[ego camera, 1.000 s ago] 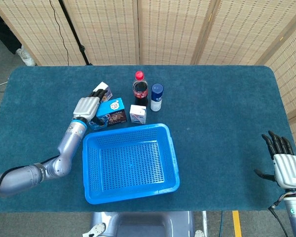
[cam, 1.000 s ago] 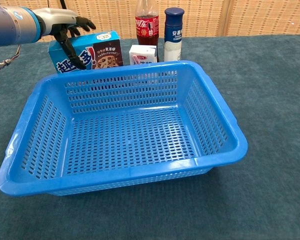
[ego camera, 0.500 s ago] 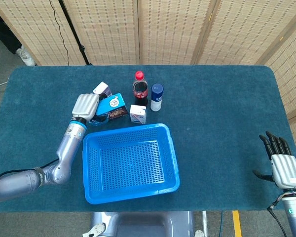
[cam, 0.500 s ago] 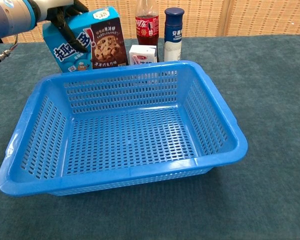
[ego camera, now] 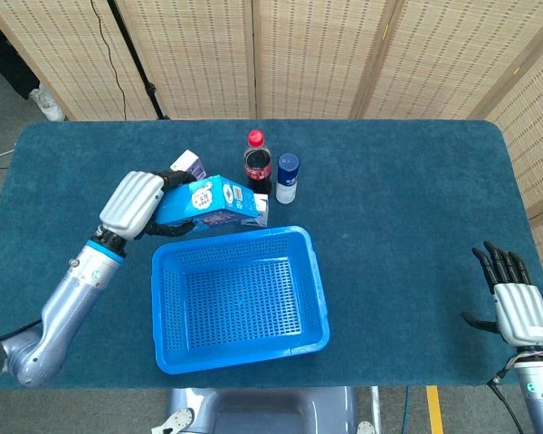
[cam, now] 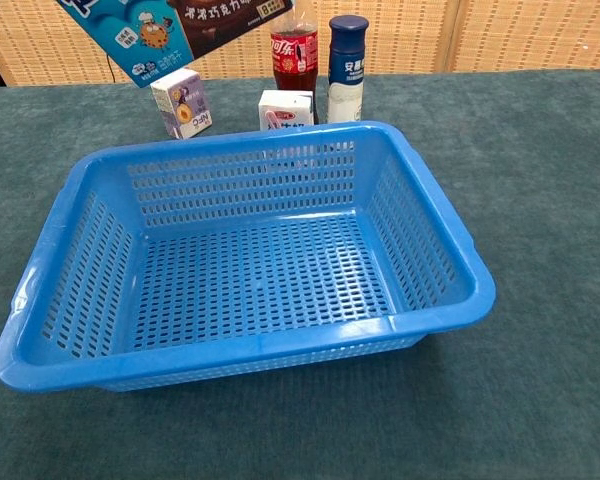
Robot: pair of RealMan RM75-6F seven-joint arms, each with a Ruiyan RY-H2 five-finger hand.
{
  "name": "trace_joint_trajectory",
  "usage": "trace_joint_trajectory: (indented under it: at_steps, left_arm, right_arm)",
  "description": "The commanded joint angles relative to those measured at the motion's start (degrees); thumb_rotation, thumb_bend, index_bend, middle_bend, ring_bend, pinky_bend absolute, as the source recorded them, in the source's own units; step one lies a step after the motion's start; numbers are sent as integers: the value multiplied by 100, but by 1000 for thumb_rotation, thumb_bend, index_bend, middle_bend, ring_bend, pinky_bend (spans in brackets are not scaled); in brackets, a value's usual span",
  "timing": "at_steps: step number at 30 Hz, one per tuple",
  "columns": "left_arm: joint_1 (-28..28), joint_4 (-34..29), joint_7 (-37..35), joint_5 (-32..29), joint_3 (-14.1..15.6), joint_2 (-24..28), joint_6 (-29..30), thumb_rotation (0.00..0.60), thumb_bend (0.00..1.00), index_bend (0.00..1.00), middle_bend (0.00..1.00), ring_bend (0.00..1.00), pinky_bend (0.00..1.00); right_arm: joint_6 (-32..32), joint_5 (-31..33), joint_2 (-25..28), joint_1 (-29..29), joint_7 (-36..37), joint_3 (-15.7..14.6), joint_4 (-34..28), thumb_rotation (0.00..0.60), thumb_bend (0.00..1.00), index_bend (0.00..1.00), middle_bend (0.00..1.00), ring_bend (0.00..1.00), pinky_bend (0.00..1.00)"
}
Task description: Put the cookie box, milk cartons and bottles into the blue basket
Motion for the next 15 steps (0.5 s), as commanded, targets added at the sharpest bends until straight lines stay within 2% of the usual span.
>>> trace_joint_trajectory:
  at_steps: [1, 8, 10, 15]
  left_arm:
    - [211, -647, -56, 60, 139, 447, -204, 600, 404, 699, 622, 566, 622]
    - [110, -1229, 17, -511, 346, 571, -640, 600, 405, 699, 622, 562, 622]
    - [93, -1359, 89, -701, 405, 517, -618, 600, 411, 698, 622, 561, 622]
    - [-101, -1633, 802, -1235, 605, 139, -291, 600, 421, 691, 622, 560, 622]
  right_arm:
    - [-8, 1, -8, 6, -38, -6, -10, 600, 0, 0, 0, 0, 0]
    - [-59, -9, -38, 31, -150, -38, -32, 600, 0, 0, 0, 0, 0]
    - [-75, 10, -43, 37, -175, -35, -34, 600, 0, 0, 0, 0, 0]
    - [-97, 16, -53, 46, -218, -47, -40, 600, 0, 0, 0, 0, 0]
